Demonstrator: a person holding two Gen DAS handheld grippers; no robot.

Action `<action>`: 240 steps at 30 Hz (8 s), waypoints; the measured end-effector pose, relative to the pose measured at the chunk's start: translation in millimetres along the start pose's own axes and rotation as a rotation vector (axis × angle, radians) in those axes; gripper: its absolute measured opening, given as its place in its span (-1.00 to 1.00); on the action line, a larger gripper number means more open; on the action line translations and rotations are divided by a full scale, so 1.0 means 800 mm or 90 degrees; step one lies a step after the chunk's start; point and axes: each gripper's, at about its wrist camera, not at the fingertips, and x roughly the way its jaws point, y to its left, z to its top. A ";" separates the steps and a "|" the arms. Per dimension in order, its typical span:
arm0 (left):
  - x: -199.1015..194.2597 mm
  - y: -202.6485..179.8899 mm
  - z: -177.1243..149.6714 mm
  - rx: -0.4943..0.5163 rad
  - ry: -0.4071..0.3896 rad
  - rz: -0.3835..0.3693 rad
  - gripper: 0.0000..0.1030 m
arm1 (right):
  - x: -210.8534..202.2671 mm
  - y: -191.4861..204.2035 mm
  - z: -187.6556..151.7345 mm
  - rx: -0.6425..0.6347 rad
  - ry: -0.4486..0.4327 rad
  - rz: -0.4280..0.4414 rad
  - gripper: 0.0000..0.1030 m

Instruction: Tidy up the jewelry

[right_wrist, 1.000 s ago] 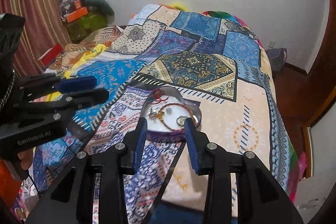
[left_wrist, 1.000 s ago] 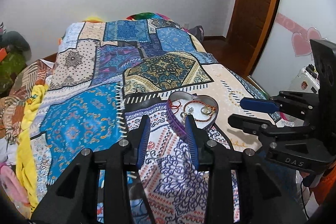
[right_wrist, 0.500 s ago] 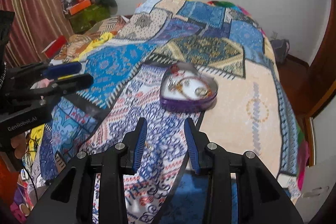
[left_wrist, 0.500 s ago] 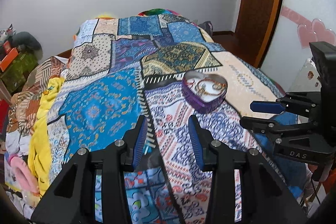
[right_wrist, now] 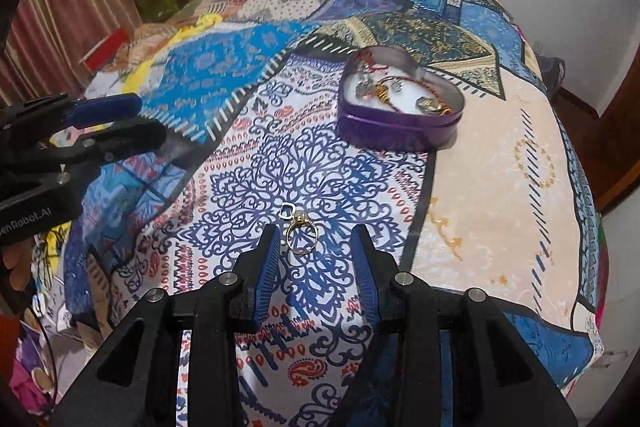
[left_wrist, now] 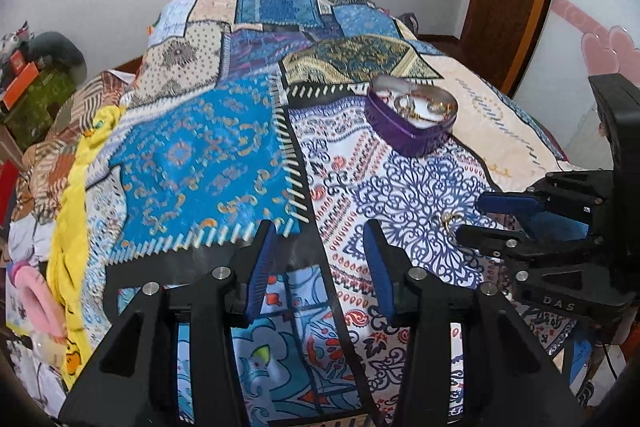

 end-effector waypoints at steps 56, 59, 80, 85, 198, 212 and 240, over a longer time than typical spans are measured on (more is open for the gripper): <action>0.073 -0.069 0.004 0.026 0.057 -0.134 -0.77 | -0.010 -0.055 -0.005 0.055 -0.012 0.024 -0.83; 0.072 -0.070 0.004 0.029 0.055 -0.137 -0.85 | -0.011 -0.053 -0.005 0.051 -0.010 0.025 -0.82; 0.022 -0.003 -0.012 -0.045 0.007 -0.091 -0.85 | 0.004 0.008 0.006 -0.040 0.000 0.014 -0.17; 0.019 0.004 -0.013 -0.057 0.000 -0.091 -0.85 | 0.015 0.015 0.003 -0.072 0.004 -0.006 -0.18; -0.076 -0.032 0.115 -0.043 -0.170 -0.068 -0.36 | -0.147 -0.045 0.080 0.021 -0.226 -0.058 -0.23; -0.254 -0.061 0.068 -0.048 -0.400 0.020 0.08 | -0.312 0.008 0.022 0.030 -0.497 -0.115 0.05; -0.312 -0.077 0.024 -0.060 -0.497 0.079 0.98 | -0.339 0.025 -0.029 0.083 -0.574 -0.168 0.98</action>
